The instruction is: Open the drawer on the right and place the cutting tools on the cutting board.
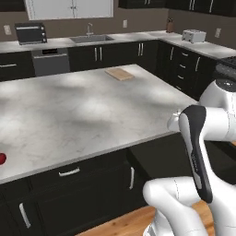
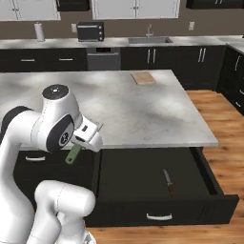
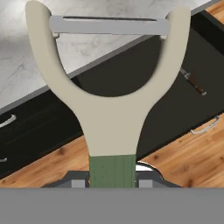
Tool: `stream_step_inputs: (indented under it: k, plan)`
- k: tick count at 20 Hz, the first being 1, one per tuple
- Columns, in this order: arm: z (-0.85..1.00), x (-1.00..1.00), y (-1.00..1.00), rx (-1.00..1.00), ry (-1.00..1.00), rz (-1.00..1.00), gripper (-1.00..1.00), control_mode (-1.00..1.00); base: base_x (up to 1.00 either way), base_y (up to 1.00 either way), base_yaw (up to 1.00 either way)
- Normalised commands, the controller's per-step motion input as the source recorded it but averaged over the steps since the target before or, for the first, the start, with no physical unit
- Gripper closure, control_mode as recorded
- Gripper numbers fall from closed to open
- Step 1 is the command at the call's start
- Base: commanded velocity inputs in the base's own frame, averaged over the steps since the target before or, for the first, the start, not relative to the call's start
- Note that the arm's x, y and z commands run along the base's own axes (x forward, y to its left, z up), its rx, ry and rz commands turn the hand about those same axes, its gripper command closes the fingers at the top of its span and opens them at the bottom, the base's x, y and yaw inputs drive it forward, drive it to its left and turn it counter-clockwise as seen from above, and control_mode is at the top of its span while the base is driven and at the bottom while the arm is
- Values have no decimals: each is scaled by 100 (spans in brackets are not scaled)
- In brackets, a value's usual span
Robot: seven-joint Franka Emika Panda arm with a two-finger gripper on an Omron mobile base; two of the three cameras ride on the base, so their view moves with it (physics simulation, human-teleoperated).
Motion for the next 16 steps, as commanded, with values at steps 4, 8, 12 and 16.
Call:
stream_step_inputs:
  k: [4,8,12,16]
  plan:
    - [0,0,0,0,0,0,100,100,-23,59,-15]
    - [0,0,0,0,0,0,100,100,-7,-35,-14]
    - [0,0,0,0,0,0,100,100,-1,-100,-6]
    - [0,0,0,0,0,0,100,100,2,-100,-6]
